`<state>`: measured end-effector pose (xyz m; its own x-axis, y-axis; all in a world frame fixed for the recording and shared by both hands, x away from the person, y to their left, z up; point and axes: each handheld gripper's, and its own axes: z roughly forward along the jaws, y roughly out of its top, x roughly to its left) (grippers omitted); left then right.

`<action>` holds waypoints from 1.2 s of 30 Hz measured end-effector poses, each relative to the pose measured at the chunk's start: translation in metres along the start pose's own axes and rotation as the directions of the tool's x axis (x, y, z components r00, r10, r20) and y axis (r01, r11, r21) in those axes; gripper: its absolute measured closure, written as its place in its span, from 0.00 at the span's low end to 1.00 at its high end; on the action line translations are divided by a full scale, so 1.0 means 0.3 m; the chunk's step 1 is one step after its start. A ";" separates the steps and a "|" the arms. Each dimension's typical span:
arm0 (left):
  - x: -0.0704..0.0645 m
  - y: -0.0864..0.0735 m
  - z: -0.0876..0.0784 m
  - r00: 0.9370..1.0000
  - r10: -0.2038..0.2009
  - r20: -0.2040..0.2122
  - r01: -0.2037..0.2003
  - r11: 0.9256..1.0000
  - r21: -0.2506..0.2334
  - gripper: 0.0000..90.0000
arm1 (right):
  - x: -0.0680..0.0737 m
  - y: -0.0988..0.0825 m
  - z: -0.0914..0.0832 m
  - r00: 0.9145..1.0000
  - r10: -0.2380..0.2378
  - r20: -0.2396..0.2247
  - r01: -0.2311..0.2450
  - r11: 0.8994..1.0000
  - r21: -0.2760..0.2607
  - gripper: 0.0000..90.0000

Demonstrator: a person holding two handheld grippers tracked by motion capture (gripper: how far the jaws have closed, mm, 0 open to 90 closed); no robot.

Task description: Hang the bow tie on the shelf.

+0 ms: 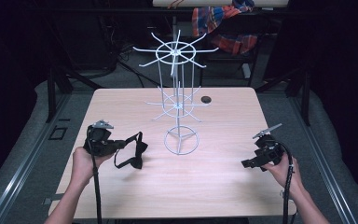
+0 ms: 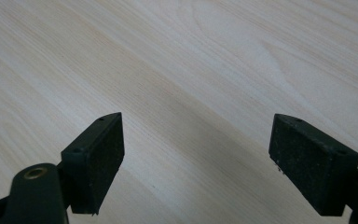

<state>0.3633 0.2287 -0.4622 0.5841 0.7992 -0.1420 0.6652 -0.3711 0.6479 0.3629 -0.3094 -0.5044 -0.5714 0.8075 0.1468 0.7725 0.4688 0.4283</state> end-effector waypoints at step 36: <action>-0.035 0.073 -0.058 0.992 -0.096 0.079 0.103 0.990 -0.098 0.96 | -0.006 0.000 0.001 1.000 -0.003 -0.002 0.003 1.000 0.030 0.20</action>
<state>0.3636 0.2203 -0.4335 0.5526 0.7912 -0.2620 0.6734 -0.2385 0.6998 0.3640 -0.3106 -0.5050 -0.5740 0.8056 0.1470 0.7790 0.4818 0.4013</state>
